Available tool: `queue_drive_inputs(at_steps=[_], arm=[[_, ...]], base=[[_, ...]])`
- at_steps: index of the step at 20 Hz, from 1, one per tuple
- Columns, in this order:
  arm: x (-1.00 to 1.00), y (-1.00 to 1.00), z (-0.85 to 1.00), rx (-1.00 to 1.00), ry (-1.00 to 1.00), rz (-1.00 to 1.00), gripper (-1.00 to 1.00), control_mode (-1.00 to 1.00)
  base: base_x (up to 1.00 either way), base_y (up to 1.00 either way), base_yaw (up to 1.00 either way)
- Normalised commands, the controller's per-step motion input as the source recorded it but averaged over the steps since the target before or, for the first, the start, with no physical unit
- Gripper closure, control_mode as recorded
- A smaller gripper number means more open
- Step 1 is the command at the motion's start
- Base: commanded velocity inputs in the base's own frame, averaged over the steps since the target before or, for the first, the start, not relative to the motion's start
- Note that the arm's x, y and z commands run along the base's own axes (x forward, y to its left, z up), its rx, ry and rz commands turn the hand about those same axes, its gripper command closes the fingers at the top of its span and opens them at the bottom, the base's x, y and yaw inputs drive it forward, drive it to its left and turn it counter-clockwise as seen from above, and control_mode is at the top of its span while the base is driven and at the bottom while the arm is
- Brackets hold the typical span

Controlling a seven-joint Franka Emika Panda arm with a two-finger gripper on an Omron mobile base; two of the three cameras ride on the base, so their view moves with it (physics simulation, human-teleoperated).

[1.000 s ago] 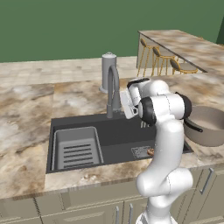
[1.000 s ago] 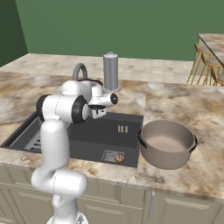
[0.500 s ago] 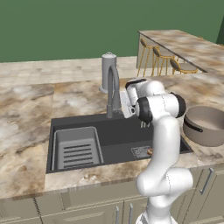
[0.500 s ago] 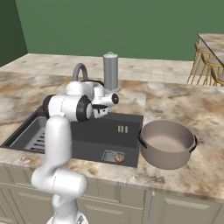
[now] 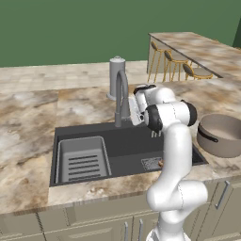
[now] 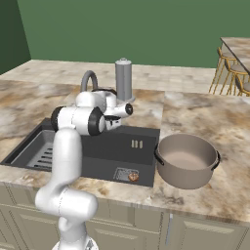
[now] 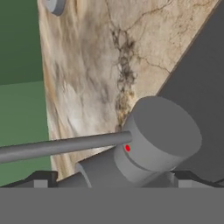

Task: Dump the mushroom from the pot into the sink. Then turn on the water and wash the mushroom. Then turn off the water and put the mushroom back in the pot.

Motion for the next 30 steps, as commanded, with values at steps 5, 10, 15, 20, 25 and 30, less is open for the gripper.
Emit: queue_drive_inputs(at_steps=[5, 10, 15, 20, 25, 30], arm=[[0.25, 0.00, -0.32, 0.00, 0.00, 0.00, -1.00, -1.00], [0.20, 0.00, -0.51, 0.00, 0.02, -0.05, -1.00, -1.00], [0.19, -0.03, -0.51, 0.00, 0.10, -0.16, -1.00, -1.00], [0.17, -0.32, -0.57, 0.00, 0.18, -0.23, -1.00, -1.00], [0.08, -0.64, -0.51, 0.08, 0.26, -0.21, -1.00, -1.00], [0.00, -1.00, -0.58, 0.27, 0.29, -0.01, -1.00, -1.00]], base=[[0.00, 0.00, 0.00], [0.00, 0.00, 0.00], [0.00, 0.00, 0.00], [0.00, 0.00, 0.00], [0.00, 0.00, 0.00], [0.00, 0.00, 0.00]])
